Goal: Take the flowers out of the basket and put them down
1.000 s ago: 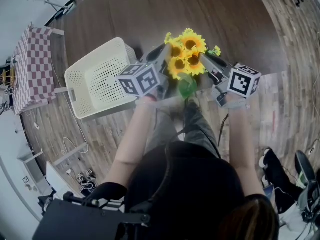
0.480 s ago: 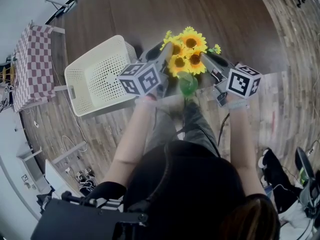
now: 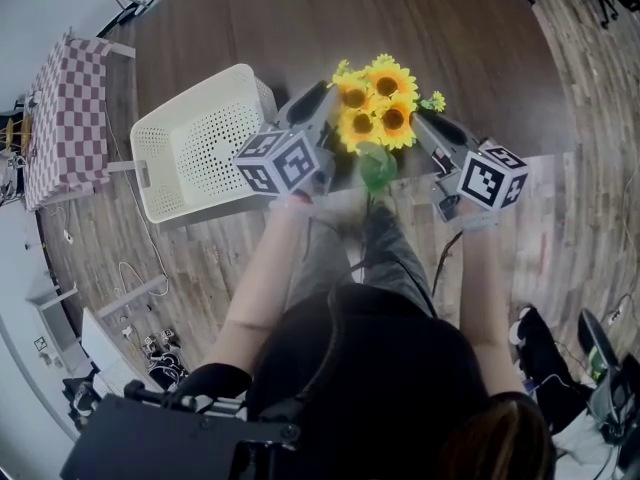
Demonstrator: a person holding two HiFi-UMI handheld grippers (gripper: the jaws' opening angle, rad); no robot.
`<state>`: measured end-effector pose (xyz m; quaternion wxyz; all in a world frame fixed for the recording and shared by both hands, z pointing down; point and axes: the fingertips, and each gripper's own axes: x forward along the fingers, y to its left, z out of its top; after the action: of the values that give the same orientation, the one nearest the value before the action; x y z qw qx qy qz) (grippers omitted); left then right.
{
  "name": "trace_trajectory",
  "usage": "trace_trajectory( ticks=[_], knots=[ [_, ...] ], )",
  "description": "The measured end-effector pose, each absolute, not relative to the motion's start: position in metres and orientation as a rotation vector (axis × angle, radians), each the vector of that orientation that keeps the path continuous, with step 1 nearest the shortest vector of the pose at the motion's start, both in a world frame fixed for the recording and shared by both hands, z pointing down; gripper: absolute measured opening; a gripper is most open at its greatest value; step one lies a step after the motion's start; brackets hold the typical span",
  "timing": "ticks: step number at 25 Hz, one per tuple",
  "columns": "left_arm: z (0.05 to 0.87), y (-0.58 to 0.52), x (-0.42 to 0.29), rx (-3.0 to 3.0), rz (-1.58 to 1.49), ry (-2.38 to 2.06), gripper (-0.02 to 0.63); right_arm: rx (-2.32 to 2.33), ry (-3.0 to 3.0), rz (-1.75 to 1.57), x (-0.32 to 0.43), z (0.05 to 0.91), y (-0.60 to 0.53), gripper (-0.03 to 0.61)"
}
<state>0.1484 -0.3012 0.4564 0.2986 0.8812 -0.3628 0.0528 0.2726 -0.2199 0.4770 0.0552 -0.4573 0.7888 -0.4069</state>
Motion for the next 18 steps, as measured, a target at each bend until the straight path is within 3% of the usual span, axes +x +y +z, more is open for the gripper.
trace_trajectory(
  ticks=[11, 18],
  knots=[
    [0.446, -0.287, 0.142, 2.391, 0.096, -1.017, 0.019, -1.407, 2.411, -1.137, 0.281, 0.468, -0.209, 0.081],
    [0.446, -0.275, 0.137, 2.388, 0.089, -1.040, 0.002, -1.375, 2.431, -1.100, 0.278, 0.463, -0.204, 0.081]
  ],
)
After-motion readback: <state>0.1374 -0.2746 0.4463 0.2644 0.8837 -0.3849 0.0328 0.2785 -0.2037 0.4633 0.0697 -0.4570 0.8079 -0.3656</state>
